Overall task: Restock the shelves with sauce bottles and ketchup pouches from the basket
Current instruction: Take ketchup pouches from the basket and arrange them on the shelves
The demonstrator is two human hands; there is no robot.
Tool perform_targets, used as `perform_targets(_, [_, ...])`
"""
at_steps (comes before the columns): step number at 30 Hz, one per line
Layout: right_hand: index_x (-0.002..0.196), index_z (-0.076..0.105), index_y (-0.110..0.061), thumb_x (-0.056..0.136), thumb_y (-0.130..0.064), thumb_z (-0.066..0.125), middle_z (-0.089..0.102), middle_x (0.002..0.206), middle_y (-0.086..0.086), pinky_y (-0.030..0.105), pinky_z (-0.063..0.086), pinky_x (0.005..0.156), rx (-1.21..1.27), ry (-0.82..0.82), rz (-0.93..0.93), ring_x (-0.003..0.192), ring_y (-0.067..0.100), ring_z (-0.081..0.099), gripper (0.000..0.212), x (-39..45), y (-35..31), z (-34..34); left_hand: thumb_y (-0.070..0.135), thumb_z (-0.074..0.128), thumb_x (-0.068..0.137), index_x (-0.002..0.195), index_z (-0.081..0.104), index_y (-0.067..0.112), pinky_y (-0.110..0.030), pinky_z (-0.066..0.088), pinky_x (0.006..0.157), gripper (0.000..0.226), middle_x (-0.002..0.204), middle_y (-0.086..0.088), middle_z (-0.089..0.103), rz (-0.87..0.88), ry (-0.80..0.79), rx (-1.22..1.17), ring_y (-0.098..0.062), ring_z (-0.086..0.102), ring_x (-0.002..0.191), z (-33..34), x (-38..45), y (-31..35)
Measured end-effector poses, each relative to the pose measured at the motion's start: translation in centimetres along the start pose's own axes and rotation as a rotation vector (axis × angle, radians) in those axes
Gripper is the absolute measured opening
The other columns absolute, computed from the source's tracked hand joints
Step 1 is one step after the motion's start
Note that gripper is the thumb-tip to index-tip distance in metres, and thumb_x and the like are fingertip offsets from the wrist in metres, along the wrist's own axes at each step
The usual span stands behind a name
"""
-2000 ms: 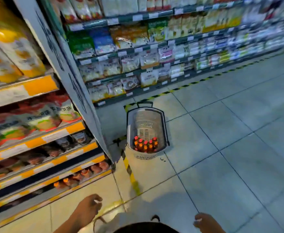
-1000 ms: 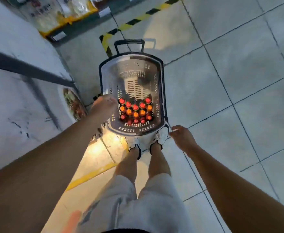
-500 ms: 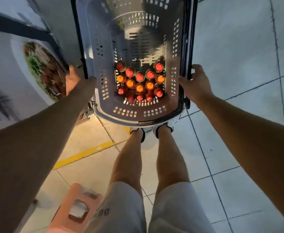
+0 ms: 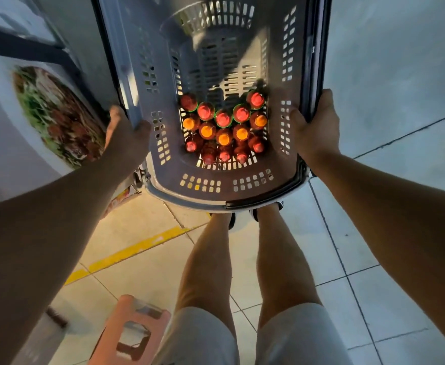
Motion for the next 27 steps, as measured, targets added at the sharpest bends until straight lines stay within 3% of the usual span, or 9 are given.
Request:
perform_targets(5, [0.115, 0.045, -0.017, 0.096, -0.051, 0.059, 0.063, 0.099, -0.003, 0.04, 0.063, 0.074, 0.017, 0.022, 0.007, 0.084, 0.019, 0.067, 0.041, 0.0, -0.1, 0.0, 0.024, 0.054, 0.106, 0.132, 0.038, 0.005, -0.028, 0.043, 0.059, 0.036, 0.099, -0.006, 0.054, 0.054, 0.019, -0.041, -0.018, 0.055, 0.076, 0.1, -0.3, 0.2])
perform_targets(10, [0.111, 0.048, -0.018, 0.096, -0.048, 0.061, 0.062, 0.09, -0.013, 0.032, 0.06, 0.068, 0.052, 0.017, 0.032, 0.08, 0.005, 0.065, 0.036, -0.2, -0.4, 0.1, 0.027, 0.058, 0.104, 0.126, 0.042, 0.007, -0.035, 0.05, 0.066, 0.033, 0.106, -0.014, 0.061, 0.08, 0.051, -0.055, -0.026, 0.062, 0.084, -0.2, -0.3, 0.1])
perform_targets(12, [0.109, 0.049, -0.018, 0.095, -0.046, 0.062, 0.064, 0.09, -0.01, 0.032, 0.06, 0.066, 0.055, 0.019, 0.036, 0.081, 0.009, 0.067, 0.034, -0.5, -0.5, -0.2, 0.026, 0.059, 0.104, 0.124, 0.044, 0.007, -0.033, 0.051, 0.062, 0.031, 0.102, -0.012, 0.061, 0.097, 0.047, -0.104, -0.025, 0.062, 0.083, -0.3, -0.6, 0.2])
perform_targets(15, [0.105, 0.05, -0.016, 0.094, -0.037, 0.062, 0.064, 0.088, -0.006, 0.037, 0.06, 0.065, 0.04, 0.04, 0.049, 0.081, 0.017, 0.067, 0.026, -0.8, -0.1, -1.3, 0.025, 0.06, 0.103, 0.118, 0.046, 0.008, -0.026, 0.044, 0.054, 0.027, 0.088, 0.004, 0.056, 0.136, 0.053, -0.152, -0.014, 0.058, 0.072, -0.3, -1.6, 0.8])
perform_targets(18, [0.102, 0.05, -0.014, 0.093, -0.033, 0.063, 0.064, 0.086, -0.002, 0.041, 0.061, 0.063, 0.038, 0.054, 0.054, 0.076, 0.02, 0.066, 0.025, -2.5, -0.7, -3.1, 0.028, 0.063, 0.102, 0.112, 0.045, 0.014, -0.024, 0.045, 0.055, 0.025, 0.086, 0.01, 0.055, 0.164, 0.071, -0.17, -0.008, 0.058, 0.071, -1.6, -3.7, 1.1])
perform_targets(22, [0.097, 0.051, -0.015, 0.092, -0.032, 0.063, 0.063, 0.082, -0.002, 0.041, 0.059, 0.062, 0.057, 0.057, 0.055, 0.073, 0.02, 0.065, 0.021, -6.0, -2.8, -7.4, 0.035, 0.063, 0.1, 0.11, 0.043, 0.01, -0.033, 0.043, 0.058, 0.033, 0.081, 0.001, 0.052, 0.124, 0.082, -0.184, -0.019, 0.056, 0.069, -4.0, -8.1, 2.0])
perform_targets(25, [0.093, 0.05, -0.018, 0.091, -0.035, 0.064, 0.063, 0.082, 0.0, 0.045, 0.06, 0.063, 0.041, 0.066, 0.078, 0.073, 0.021, 0.065, 0.022, -8.7, -4.1, -10.9, 0.036, 0.063, 0.1, 0.107, 0.042, 0.008, -0.034, 0.037, 0.062, 0.035, 0.077, 0.003, 0.046, 0.114, 0.098, -0.195, -0.014, 0.05, 0.066, -6.1, -12.0, 3.3])
perform_targets(27, [0.093, 0.051, -0.021, 0.089, -0.038, 0.065, 0.066, 0.085, 0.004, 0.052, 0.061, 0.064, 0.042, 0.062, 0.102, 0.078, 0.027, 0.068, 0.022, -10.7, -4.7, -13.4, 0.039, 0.062, 0.099, 0.106, 0.042, 0.01, -0.037, 0.043, 0.063, 0.036, 0.077, 0.001, 0.049, 0.105, 0.092, -0.184, -0.021, 0.054, 0.07, -7.5, -14.7, 4.1])
Point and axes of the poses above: each hand's wrist, its own x-axis towards the middle knuckle, its own z-axis out of the palm, y = z × x, the point moved 7 cm from there along x, towards the middle knuckle
